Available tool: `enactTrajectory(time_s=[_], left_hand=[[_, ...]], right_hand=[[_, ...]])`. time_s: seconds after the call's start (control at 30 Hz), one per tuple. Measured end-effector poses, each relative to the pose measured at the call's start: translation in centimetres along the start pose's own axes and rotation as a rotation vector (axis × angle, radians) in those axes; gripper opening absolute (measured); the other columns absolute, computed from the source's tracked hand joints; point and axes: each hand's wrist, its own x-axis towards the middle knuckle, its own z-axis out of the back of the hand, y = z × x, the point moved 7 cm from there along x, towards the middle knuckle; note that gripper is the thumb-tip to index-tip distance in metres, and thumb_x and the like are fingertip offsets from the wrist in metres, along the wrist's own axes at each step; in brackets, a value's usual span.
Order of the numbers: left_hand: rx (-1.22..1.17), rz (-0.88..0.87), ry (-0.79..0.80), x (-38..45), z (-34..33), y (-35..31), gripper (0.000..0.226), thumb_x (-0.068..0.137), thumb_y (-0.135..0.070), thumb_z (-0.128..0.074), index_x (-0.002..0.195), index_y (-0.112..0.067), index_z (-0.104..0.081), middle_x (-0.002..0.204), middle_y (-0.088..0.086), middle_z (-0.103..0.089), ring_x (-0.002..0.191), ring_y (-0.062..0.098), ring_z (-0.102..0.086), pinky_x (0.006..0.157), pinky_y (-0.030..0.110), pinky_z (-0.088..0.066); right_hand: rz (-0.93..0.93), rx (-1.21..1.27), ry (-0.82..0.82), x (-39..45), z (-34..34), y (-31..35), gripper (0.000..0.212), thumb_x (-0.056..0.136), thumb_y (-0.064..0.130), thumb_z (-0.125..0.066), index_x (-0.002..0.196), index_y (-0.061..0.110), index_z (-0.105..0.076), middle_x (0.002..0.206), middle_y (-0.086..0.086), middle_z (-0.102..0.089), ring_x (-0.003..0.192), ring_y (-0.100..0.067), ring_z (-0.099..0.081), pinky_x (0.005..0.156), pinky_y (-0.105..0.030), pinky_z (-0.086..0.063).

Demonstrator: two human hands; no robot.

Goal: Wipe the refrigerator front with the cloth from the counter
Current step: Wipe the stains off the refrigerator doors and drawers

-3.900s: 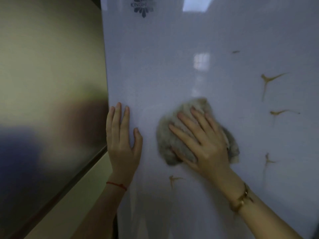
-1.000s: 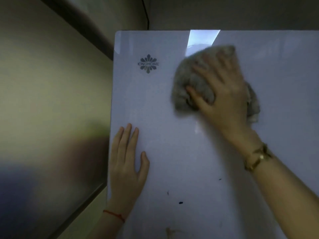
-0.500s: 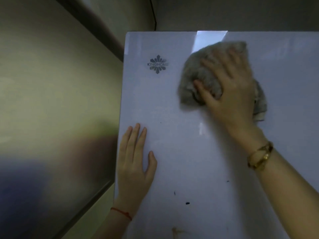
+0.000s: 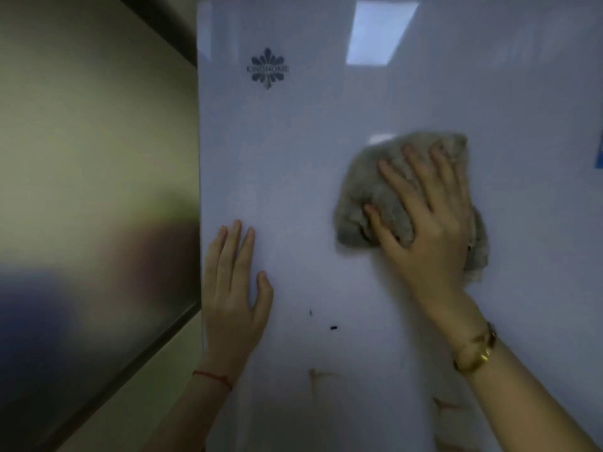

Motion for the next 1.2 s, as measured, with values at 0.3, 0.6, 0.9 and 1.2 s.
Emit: enactTrajectory(time_s=[0.3, 0.6, 0.9, 1.2], left_hand=[[0.007, 0.004, 0.036, -5.1, -0.1, 0.6, 0.048, 0.096, -0.009, -0.047, 0.142, 0.003, -0.042, 0.152, 0.016, -0.036, 0.148, 0.031, -0.027, 0.122, 0.049, -0.027], [-0.005, 0.019, 0.051, -5.1, 0.2, 0.5, 0.047, 0.096, -0.006, -0.047, 0.141, 0.006, -0.042, 0.151, 0.019, -0.036, 0.147, 0.035, -0.028, 0.123, 0.048, -0.024], [-0.009, 0.021, 0.05, -5.0, 0.1, 0.5, 0.046, 0.096, -0.005, -0.047, 0.14, 0.007, -0.043, 0.151, 0.018, -0.035, 0.146, 0.037, -0.028, 0.125, 0.043, -0.02], [-0.02, 0.022, 0.054, -5.0, 0.3, 0.4, 0.046, 0.097, -0.008, -0.045, 0.141, 0.007, -0.042, 0.151, 0.02, -0.035, 0.145, 0.039, -0.029, 0.125, 0.046, -0.022]], right_hand=[[0.31, 0.083, 0.338, -15.0, -0.7, 6.3, 0.049, 0.093, 0.024, -0.059, 0.14, 0.013, -0.056, 0.15, -0.012, -0.048, 0.145, -0.033, -0.039, 0.124, -0.048, -0.027], [0.094, 0.141, 0.165, -12.2, -2.0, 6.5, 0.046, 0.094, 0.026, -0.068, 0.136, 0.01, -0.06, 0.145, -0.017, -0.053, 0.142, -0.041, -0.04, 0.126, -0.048, -0.018], [0.11, 0.043, 0.215, -15.6, -0.7, 4.8, 0.051, 0.089, 0.025, -0.075, 0.135, 0.011, -0.061, 0.145, -0.016, -0.052, 0.143, -0.038, -0.039, 0.125, -0.049, -0.021], [0.336, 0.063, 0.385, -22.5, -1.1, 7.9, 0.058, 0.084, 0.021, -0.077, 0.138, 0.012, -0.058, 0.148, -0.012, -0.05, 0.144, -0.032, -0.042, 0.126, -0.044, -0.023]])
